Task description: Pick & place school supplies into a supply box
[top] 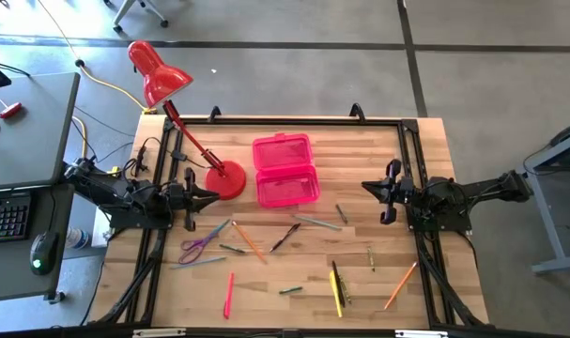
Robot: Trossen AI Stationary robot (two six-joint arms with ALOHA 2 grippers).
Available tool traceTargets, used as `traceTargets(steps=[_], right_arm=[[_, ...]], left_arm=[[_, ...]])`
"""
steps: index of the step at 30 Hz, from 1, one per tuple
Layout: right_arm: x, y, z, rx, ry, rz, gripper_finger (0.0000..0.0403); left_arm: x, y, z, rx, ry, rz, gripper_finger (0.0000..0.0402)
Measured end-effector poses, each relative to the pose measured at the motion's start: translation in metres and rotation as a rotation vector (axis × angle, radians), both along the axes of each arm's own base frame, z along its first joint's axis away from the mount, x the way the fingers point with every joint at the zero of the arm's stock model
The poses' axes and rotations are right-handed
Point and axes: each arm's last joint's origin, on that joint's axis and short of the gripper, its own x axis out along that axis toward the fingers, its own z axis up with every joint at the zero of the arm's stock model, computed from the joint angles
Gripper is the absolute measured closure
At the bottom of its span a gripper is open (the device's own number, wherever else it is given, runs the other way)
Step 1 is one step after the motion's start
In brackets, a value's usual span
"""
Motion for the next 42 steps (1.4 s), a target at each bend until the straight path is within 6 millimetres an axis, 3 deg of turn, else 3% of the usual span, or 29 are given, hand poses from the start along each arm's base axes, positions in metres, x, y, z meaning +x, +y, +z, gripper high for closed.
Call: traceTargets(steps=[32, 37, 42], right_arm=[[0.000, 0.000, 0.000, 0.000, 0.000, 0.000, 0.0402], [0.000, 0.000, 0.000, -0.001, 0.000, 0.000, 0.0402], [0.000, 0.000, 0.000, -0.164, 0.034, -0.019, 0.0402]], left_arm=[[0.000, 0.000, 0.000, 0.000, 0.000, 0.000, 0.0328], [-0.001, 0.001, 0.009, -0.016, -0.090, 0.034, 0.0328], [-0.002, 0.003, 0.016, -0.126, -0.169, 0.082, 0.0328]])
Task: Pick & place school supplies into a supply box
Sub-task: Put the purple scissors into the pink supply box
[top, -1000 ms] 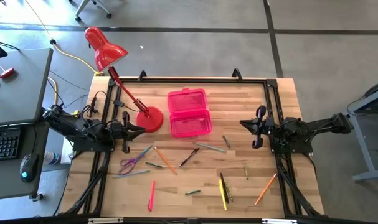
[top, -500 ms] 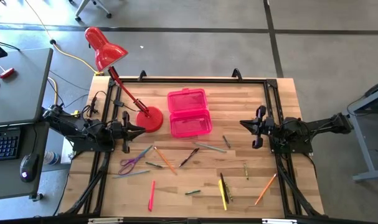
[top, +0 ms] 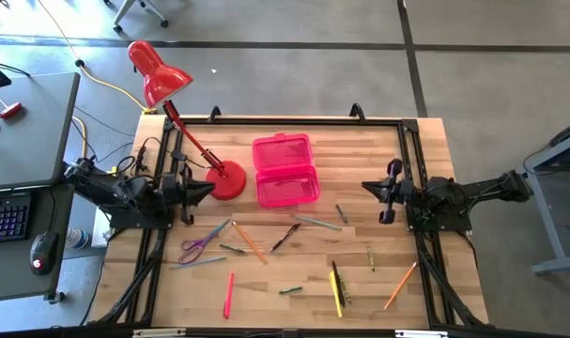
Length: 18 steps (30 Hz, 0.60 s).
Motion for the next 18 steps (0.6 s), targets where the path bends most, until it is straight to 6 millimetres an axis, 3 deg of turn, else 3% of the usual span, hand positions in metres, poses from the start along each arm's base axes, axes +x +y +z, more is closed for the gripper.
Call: traceTargets(steps=[5, 9, 14, 18], right_arm=[[0.000, 0.000, 0.000, -0.051, 0.011, -0.008, 0.0402], [-0.001, -0.001, 0.002, 0.145, -0.049, -0.019, 0.0402], [-0.003, -0.006, 0.006, 0.319, -0.144, -0.153, 0.0402], [-0.004, -0.007, 0.009, 0.328, -0.183, -0.213, 0.0402]], left_arm=[[0.006, -0.002, -0.001, -0.059, 0.013, 0.011, 0.0328], [0.016, -0.004, -0.005, -0.036, 0.061, 0.093, 0.0328], [0.028, -0.007, -0.014, -0.007, 0.147, 0.185, 0.0328], [0.036, -0.011, -0.019, 0.005, 0.175, 0.197, 0.0328]])
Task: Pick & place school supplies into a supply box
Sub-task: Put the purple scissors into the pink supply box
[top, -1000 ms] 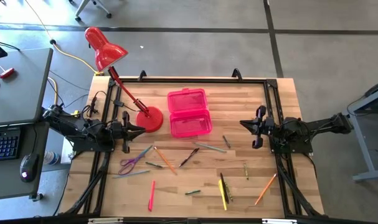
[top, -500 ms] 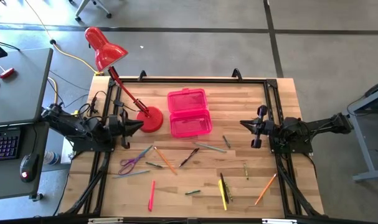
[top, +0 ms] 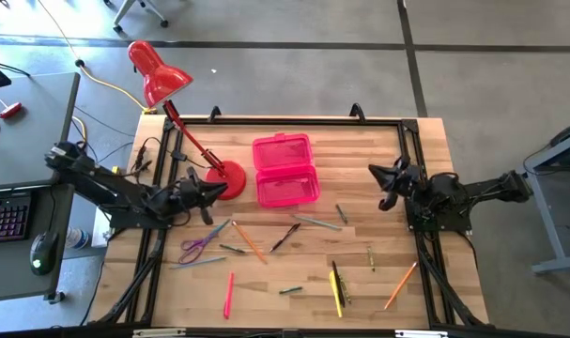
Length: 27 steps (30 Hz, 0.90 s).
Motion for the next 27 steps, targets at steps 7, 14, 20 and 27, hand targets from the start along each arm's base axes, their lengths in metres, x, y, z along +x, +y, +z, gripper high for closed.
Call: traceTargets(steps=[7, 14, 20, 27], right_arm=[[-0.002, 0.000, 0.009, 0.019, -0.100, 0.024, 0.0402], [-0.004, -0.001, 0.013, -0.059, -0.100, -0.029, 0.0402], [-0.003, -0.001, 0.012, -0.148, -0.045, -0.046, 0.0402], [0.002, 0.002, 0.006, -0.113, -0.006, 0.023, 0.0388]], left_arm=[[0.005, -0.004, 0.002, -0.014, -0.039, -0.068, 0.0328], [0.005, -0.006, 0.003, -0.011, -0.044, -0.154, 0.0328], [0.006, -0.006, 0.001, -0.005, -0.027, -0.157, 0.0328], [0.005, -0.004, 0.002, -0.010, -0.033, -0.098, 0.0328]])
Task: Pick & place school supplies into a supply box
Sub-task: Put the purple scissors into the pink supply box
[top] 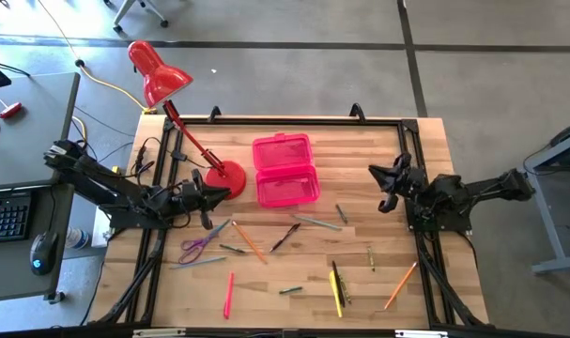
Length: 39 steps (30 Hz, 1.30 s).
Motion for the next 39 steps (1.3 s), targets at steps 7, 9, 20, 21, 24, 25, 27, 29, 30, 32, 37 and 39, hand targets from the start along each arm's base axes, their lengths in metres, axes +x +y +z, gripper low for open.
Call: traceTargets(steps=[7, 9, 20, 21, 24, 25, 27, 29, 30, 32, 37, 39], right_arm=[[0.011, 0.000, -0.013, 0.019, 0.131, -0.052, 0.0318], [0.015, 0.001, -0.018, 0.012, 0.184, -0.074, 0.0299], [0.034, 0.003, -0.031, 0.021, 0.279, -0.109, 0.0255], [0.036, 0.003, -0.033, 0.025, 0.295, -0.097, 0.0254], [0.046, 0.006, -0.033, 0.086, 0.324, -0.043, 0.0253], [0.050, 0.007, -0.032, 0.095, 0.342, -0.032, 0.0253], [0.059, 0.009, -0.032, 0.100, 0.400, -0.028, 0.0253], [0.067, 0.010, -0.035, 0.106, 0.479, -0.041, 0.0253], [0.072, 0.011, -0.037, 0.111, 0.518, -0.055, 0.0253], [0.080, 0.011, -0.041, 0.125, 0.581, -0.096, 0.0253], [0.094, 0.012, -0.048, 0.170, 0.643, -0.204, 0.0253], [0.098, 0.013, -0.048, 0.201, 0.654, -0.191, 0.0253]], left_arm=[[0.000, 0.000, 0.001, -0.005, -0.011, 0.000, 0.0328], [0.000, 0.000, 0.004, -0.017, -0.039, 0.001, 0.0328], [-0.002, 0.003, 0.014, -0.048, -0.130, 0.079, 0.0328], [-0.003, 0.003, 0.014, -0.047, -0.128, 0.090, 0.0328], [-0.003, 0.004, 0.014, -0.054, -0.130, 0.124, 0.0328], [-0.003, 0.004, 0.014, -0.056, -0.130, 0.131, 0.0328], [-0.003, 0.005, 0.014, -0.061, -0.134, 0.152, 0.0328], [-0.004, 0.005, 0.014, -0.066, -0.136, 0.173, 0.0328], [-0.004, 0.006, 0.014, -0.067, -0.135, 0.179, 0.0328], [-0.004, 0.006, 0.014, -0.069, -0.133, 0.197, 0.0328], [-0.004, 0.006, 0.014, -0.069, -0.131, 0.201, 0.0328], [-0.004, 0.006, 0.013, -0.067, -0.123, 0.187, 0.0328]])
